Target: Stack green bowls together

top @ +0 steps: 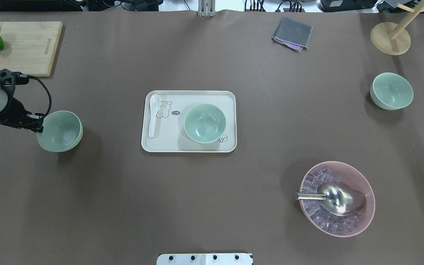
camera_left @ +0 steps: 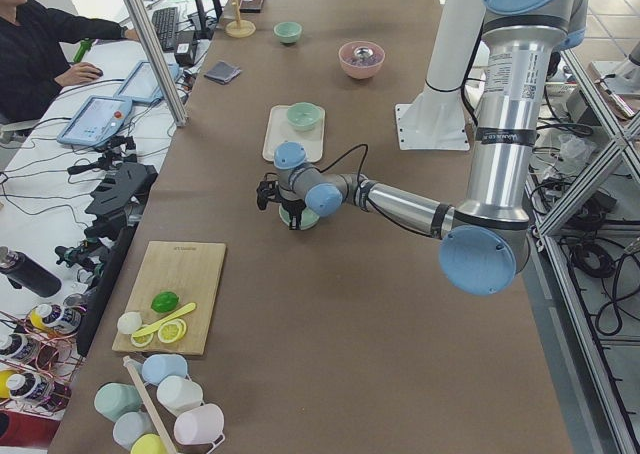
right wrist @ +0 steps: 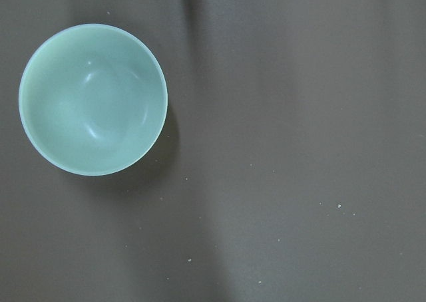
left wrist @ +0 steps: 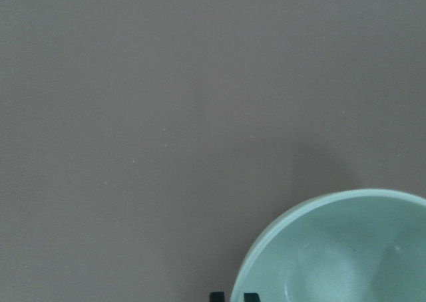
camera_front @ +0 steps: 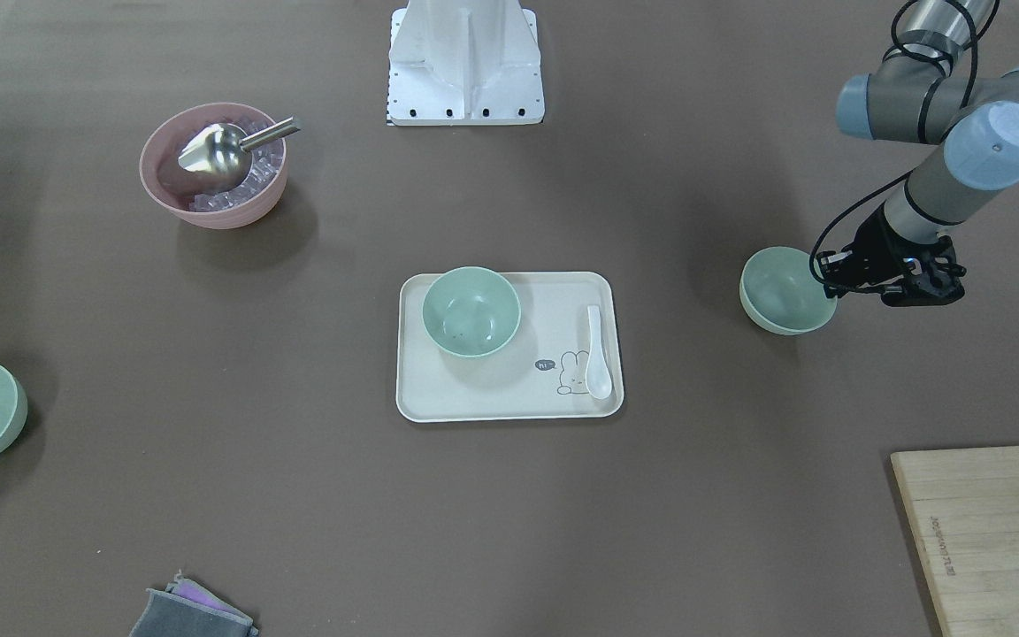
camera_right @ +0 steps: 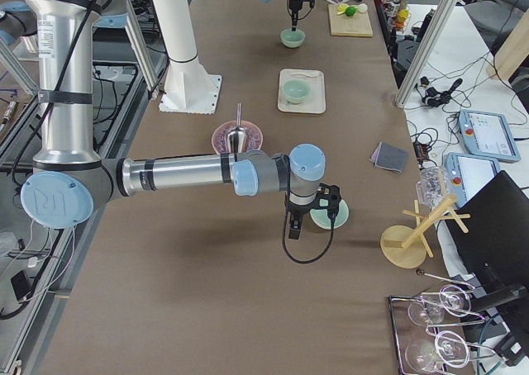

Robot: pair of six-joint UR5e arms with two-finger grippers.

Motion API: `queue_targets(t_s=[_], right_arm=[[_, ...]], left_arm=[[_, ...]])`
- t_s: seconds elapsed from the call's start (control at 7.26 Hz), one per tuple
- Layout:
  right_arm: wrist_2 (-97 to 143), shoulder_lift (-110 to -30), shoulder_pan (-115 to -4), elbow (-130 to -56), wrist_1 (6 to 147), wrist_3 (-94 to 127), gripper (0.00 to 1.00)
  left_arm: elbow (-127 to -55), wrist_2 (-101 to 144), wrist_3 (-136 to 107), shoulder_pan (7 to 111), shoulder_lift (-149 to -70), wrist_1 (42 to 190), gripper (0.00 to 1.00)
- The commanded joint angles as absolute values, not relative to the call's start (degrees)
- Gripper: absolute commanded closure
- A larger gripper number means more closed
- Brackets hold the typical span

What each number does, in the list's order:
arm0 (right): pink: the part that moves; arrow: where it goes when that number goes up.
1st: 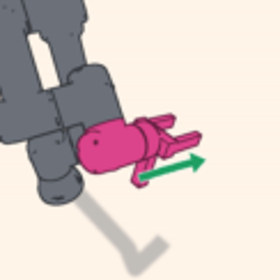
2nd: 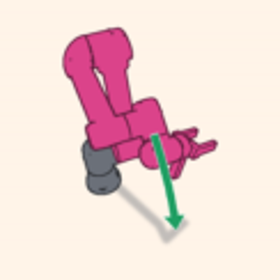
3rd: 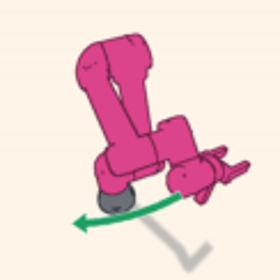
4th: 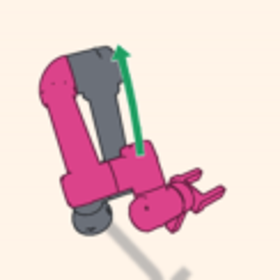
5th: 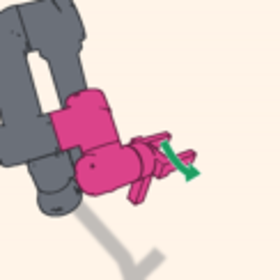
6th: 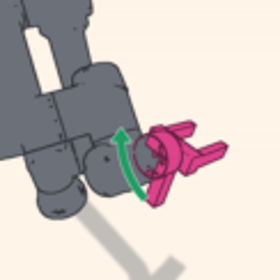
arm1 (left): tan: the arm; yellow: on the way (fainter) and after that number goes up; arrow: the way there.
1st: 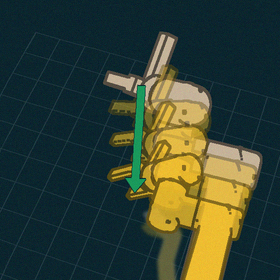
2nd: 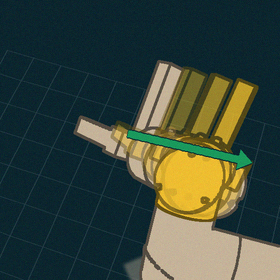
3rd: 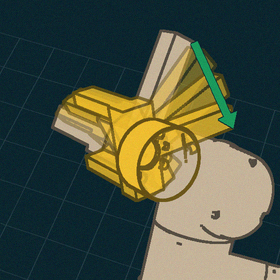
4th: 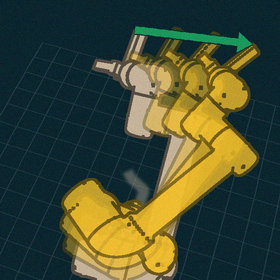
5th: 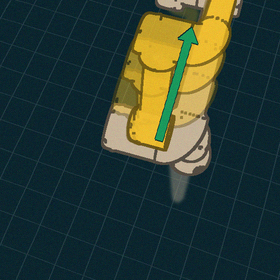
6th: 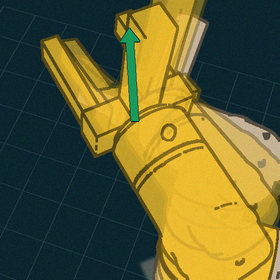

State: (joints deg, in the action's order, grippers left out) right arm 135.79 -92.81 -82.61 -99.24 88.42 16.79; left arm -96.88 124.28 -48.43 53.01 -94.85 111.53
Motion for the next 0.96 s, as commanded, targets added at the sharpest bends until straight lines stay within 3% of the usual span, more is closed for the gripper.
queue_targets(t_s=[0.0, 0.83], right_arm=[[135.79, -92.81, -82.53, -98.97, 88.42, 16.79, 0.0], [135.97, -91.06, -82.53, -99.14, 88.33, 16.52, 0.0]], left_arm=[[-97.2, 124.28, -48.43, 53.0, -94.75, 111.53, 0.98], [-102.74, 129.02, -48.43, 54.58, -94.13, 110.66, 1.0]])
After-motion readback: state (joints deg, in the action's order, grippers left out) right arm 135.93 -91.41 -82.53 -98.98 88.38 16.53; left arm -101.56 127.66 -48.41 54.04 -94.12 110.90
